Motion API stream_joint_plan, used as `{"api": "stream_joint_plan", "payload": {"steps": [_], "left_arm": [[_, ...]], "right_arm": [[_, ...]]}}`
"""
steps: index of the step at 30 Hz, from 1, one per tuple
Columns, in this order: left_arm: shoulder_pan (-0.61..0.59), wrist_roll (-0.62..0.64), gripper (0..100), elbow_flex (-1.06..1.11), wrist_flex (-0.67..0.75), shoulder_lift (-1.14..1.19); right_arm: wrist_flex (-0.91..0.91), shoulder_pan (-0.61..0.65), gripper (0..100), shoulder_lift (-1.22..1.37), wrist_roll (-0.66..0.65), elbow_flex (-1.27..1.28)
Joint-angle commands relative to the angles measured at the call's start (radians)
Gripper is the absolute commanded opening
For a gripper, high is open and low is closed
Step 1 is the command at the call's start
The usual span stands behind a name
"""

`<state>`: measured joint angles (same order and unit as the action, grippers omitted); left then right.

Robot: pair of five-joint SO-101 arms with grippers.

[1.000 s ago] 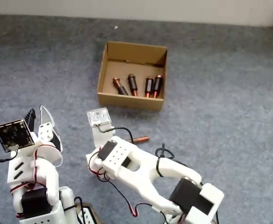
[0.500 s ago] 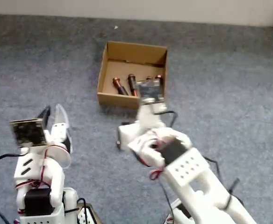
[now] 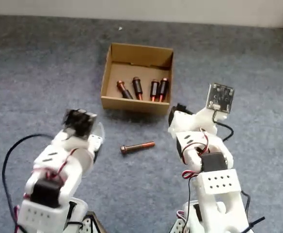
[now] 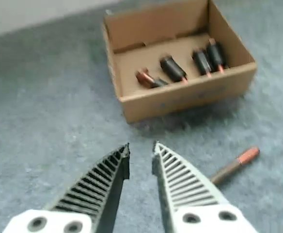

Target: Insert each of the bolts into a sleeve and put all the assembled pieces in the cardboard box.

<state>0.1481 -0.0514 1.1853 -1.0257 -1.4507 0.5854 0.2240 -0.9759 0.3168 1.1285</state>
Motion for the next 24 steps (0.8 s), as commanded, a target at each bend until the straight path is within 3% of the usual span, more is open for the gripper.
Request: {"api": "stream_joint_plan", "payload": {"steps": [1, 18, 24], "left_arm": [[0.077, -0.017, 19, -0.085, -0.002, 0.216], [0.251, -0.018, 20, -0.328, 0.044, 0.977], [0.26, -0.014, 20, -0.464, 0.043, 1.247]], "right_arm": [[-0.081, -0.015, 0.5, -0.024, -0.008, 0.021], [-0.081, -0.015, 0.5, -0.024, -0.009, 0.028], [-0.081, -0.015, 0.5, -0.024, -0.011, 0.028]]}}
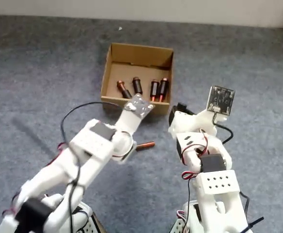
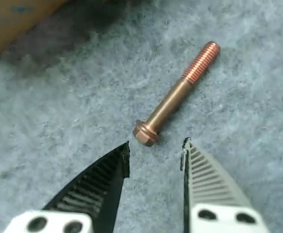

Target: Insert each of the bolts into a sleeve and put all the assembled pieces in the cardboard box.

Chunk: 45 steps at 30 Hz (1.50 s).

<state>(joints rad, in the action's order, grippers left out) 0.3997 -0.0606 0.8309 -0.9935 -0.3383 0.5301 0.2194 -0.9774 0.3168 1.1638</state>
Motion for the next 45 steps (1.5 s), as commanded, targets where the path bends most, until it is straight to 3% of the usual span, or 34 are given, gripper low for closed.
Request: {"api": "stream_joint_plan", "payload": {"steps": [1, 4, 9, 18, 28, 37, 41, 45], "left_arm": [[0.004, -0.005, 20, -0.13, 0.011, 0.168], [-0.012, -0.003, 19, -0.177, 0.0, 0.242], [-0.091, -0.005, 10, -0.249, -0.006, 0.318], [-0.113, -0.009, 9, -0.337, -0.035, 0.443], [-0.231, -0.002, 10, -0.417, -0.057, 0.446], [-0.404, 0.061, 10, -0.512, -0.061, 0.446], [-0.389, 0.12, 10, -0.529, -0.129, 0.44], [-0.351, 0.244, 19, -0.55, -0.256, 0.371]], "right_arm": [[-0.025, -0.01, 0.5, -0.022, -0.011, -0.007], [-0.024, -0.01, 0.5, -0.022, -0.011, -0.007], [-0.022, -0.01, 0.5, -0.022, -0.011, -0.007], [-0.022, -0.01, 0.5, -0.022, -0.011, -0.005], [-0.022, -0.01, 0.5, -0.022, -0.011, -0.005], [-0.024, -0.01, 0.5, -0.022, -0.012, -0.005], [-0.024, -0.01, 0.5, -0.022, -0.012, -0.005], [-0.025, -0.01, 0.5, -0.022, -0.012, -0.005]]}}
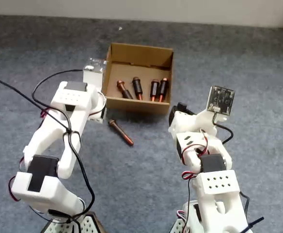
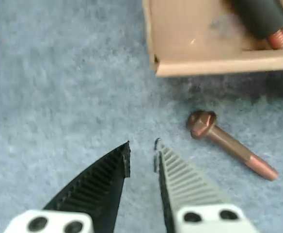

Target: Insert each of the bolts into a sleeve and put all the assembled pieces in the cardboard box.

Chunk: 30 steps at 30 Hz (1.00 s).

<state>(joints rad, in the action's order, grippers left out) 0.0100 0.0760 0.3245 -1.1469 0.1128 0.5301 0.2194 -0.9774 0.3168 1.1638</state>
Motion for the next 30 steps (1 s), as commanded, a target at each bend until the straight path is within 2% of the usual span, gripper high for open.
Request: {"api": "stream_joint_plan", "payload": {"steps": [1, 10, 15, 19, 21, 27, 30], "left_arm": [[0.05, 0.133, 21, -0.033, -0.115, -0.102], [0.173, 0.381, 21, 0.041, -0.08, -0.156], [0.188, 0.384, 21, 0.062, 0.038, -0.012], [0.188, 0.387, 21, -0.044, 0.043, 0.136], [0.186, 0.399, 20, -0.104, 0.032, 0.194], [0.18, 0.413, 8, -0.262, -0.051, 0.328], [0.18, 0.413, 7, -0.302, -0.083, 0.357]], "right_arm": [[-0.025, -0.01, 0.5, -0.022, -0.012, -0.005], [-0.025, -0.01, 0.5, -0.022, -0.012, -0.005], [-0.025, -0.01, 0.5, -0.022, -0.012, -0.005], [-0.025, -0.01, 0.5, -0.022, -0.012, -0.005], [-0.025, -0.01, 0.5, -0.022, -0.012, -0.005], [-0.025, -0.01, 0.5, -0.022, -0.012, -0.005], [-0.025, -0.01, 0.5, -0.022, -0.012, -0.005]]}}
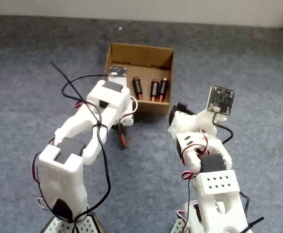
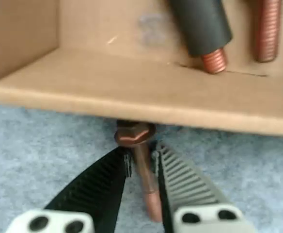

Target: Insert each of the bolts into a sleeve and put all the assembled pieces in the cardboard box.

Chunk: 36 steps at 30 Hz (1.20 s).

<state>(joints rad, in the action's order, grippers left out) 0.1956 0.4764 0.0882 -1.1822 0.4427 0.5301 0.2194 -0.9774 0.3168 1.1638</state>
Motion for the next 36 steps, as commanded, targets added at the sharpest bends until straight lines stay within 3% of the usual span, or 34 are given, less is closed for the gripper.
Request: {"api": "stream_joint_plan", "payload": {"steps": [1, 9, 15, 21, 27, 32, 36], "left_arm": [[-0.005, 0.011, 7, -0.07, -0.052, 0.03], [-0.005, -0.077, 1, -0.071, -0.075, 0.005], [-0.01, -0.081, 0, 0.021, -0.081, -0.228], [-0.061, -0.184, 0, 0.289, 0.133, -0.535], [-0.09, -0.193, 0, 0.564, 0.334, -0.86], [-0.09, -0.242, 0, 0.728, 0.407, -1.119], [-0.09, -0.25, 0, 0.823, 0.414, -1.326]], "right_arm": [[-0.025, -0.01, 0.5, -0.022, -0.012, -0.005], [-0.015, -0.005, 0.5, -0.03, -0.012, -0.005], [0.077, 0.041, 0.5, -0.031, -0.04, -0.015], [0.101, 0.147, 0.5, -0.031, -0.112, -0.008], [0.188, 0.265, 0.5, -0.094, -0.114, -0.007], [0.275, 0.364, 0.5, -0.321, -0.118, 0.038], [0.272, 0.444, 0.5, -0.509, -0.227, 0.15]]}}
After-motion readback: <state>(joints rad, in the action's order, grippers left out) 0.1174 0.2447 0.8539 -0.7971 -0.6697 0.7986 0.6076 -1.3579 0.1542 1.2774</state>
